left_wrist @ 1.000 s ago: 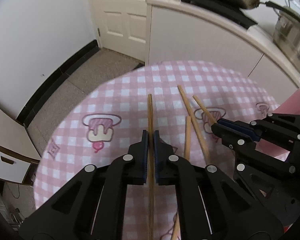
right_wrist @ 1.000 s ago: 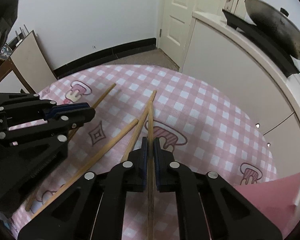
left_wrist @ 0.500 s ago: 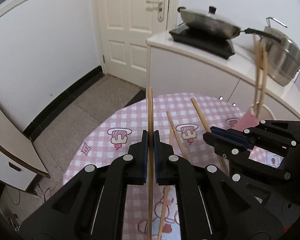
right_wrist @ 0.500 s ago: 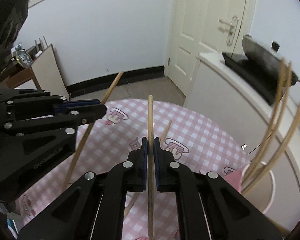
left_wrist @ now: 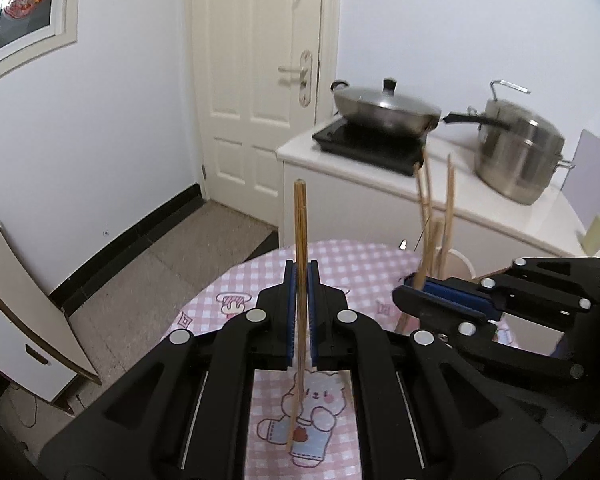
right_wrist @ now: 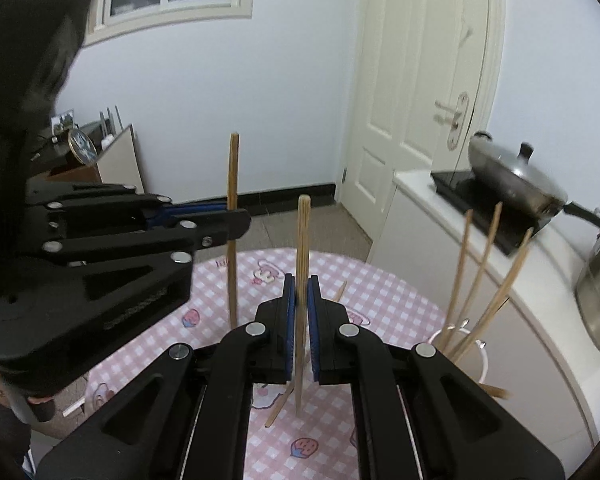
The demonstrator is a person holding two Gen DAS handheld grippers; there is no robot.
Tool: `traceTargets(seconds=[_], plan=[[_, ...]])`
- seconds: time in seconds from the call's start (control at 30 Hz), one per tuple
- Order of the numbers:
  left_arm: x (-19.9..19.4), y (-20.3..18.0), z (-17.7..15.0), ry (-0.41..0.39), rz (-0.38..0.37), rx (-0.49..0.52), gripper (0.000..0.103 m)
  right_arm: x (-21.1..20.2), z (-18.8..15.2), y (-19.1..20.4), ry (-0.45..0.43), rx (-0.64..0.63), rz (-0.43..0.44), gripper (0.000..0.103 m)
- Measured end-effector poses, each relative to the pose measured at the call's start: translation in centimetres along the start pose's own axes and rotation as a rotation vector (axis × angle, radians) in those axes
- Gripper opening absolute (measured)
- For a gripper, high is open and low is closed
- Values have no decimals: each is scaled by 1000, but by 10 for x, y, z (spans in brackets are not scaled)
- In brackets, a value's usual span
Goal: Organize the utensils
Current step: 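Lift the left tool's chopstick upright over the pink cup while the right tool carries its own, then lower the chopstick into the pink cup and open the left tool while the right tool releases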
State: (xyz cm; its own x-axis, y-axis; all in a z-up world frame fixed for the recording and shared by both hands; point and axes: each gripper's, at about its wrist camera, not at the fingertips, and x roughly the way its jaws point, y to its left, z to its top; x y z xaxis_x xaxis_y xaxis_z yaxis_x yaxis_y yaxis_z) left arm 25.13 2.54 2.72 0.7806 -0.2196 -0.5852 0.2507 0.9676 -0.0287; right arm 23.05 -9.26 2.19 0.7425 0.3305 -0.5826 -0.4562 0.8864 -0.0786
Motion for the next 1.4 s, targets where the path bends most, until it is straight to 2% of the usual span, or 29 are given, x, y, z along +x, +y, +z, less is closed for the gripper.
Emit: traceTargets(seconds=[0.33,0.9,1.13,1.4], plan=[[-28,-30,21,-69,-38,-2,5,-63,15,-23,-106,30,-13,5],[-39,-77,73,-154,-138,-32,5,-125,36,-99,-253,150,-82,5],[-41,-90,92,-198,-164,-57,5,-130,44,-117,-301,160,-134,5],[-12,-103,92,-175,-189,-73,5,-94,23,-150,-249,217,-149,5]])
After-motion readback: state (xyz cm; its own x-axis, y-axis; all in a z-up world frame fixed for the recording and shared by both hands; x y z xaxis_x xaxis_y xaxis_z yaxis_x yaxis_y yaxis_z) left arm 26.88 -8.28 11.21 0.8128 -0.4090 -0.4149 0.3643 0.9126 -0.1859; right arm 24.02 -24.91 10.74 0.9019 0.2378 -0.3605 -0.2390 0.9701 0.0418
